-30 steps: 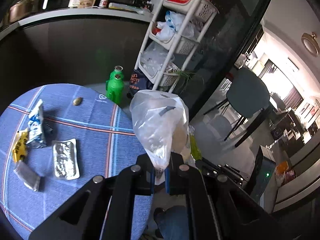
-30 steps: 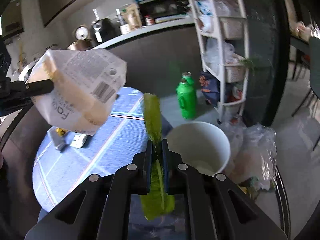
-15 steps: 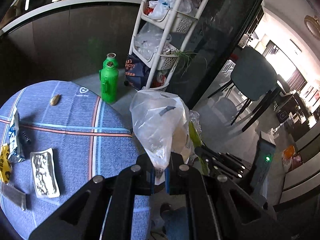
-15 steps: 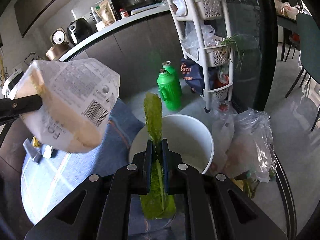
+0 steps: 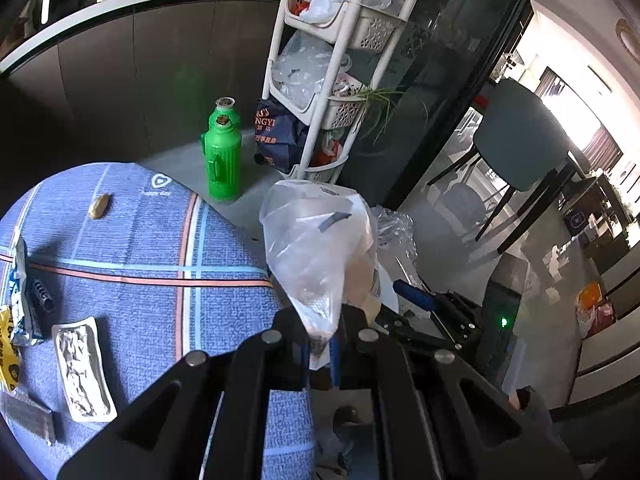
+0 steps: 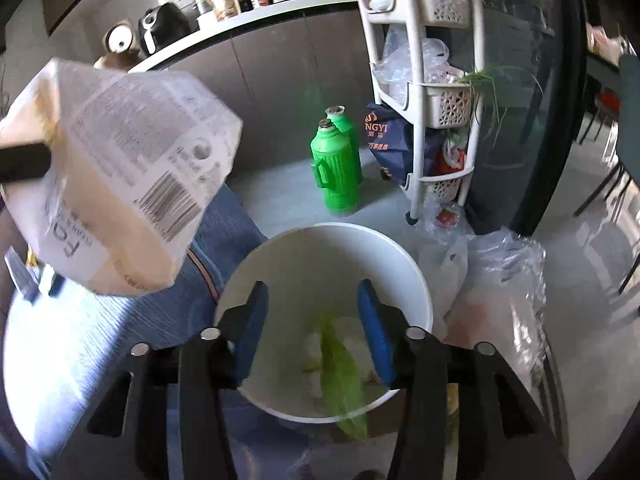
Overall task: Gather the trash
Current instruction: 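Carry the plastic bag and lettuce leaf to the white bin and release both, then move both open grippers back over the table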
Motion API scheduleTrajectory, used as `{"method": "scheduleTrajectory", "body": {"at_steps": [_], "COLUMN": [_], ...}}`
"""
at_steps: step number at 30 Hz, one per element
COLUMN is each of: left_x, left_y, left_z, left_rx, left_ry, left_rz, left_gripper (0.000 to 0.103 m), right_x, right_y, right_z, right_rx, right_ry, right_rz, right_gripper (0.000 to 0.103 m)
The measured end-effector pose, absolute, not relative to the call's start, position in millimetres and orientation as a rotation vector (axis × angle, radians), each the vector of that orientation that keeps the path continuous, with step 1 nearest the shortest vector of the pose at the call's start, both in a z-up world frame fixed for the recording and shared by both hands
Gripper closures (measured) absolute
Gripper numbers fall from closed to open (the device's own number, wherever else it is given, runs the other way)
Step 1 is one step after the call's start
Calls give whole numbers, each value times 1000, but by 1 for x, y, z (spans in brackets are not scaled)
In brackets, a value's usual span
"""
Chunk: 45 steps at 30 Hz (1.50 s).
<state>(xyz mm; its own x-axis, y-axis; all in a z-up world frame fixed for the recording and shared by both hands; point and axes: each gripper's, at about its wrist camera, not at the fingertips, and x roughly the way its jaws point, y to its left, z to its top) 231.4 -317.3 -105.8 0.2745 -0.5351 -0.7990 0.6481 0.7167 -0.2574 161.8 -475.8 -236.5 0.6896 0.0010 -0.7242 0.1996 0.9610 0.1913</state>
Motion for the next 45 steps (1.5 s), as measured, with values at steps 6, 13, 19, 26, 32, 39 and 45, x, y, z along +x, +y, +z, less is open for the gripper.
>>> {"method": "scheduleTrajectory", "body": {"at_steps": [6, 13, 19, 26, 32, 39, 45], "left_x": [231, 233, 231, 223, 205, 164, 137], "left_y": [-340, -367, -364, -323, -273, -182, -108], "left_z": [-122, -150, -142, -105, -83, -67, -68], "left_rx": [160, 204, 159, 57, -40, -112, -136], "left_ry": [1049, 1086, 1054, 965, 953, 928, 920], "left_rz": [-831, -828, -800, -693, -610, -491, -374], "left_gripper": [94, 76, 38, 4, 4, 4, 4], "right_x": [145, 125, 116, 108, 99, 79, 71], "right_y": [-482, -487, -484, -469, -449, -409, -362], "right_z": [-241, -250, -253, -226, -192, -147, -116], "right_rx": [262, 268, 275, 260, 253, 232, 197], "right_ry": [816, 859, 872, 813, 783, 711, 673], "right_rz": [-142, -176, -176, -160, -129, -59, 48], "right_gripper": [51, 45, 38, 8, 9, 9, 9]}}
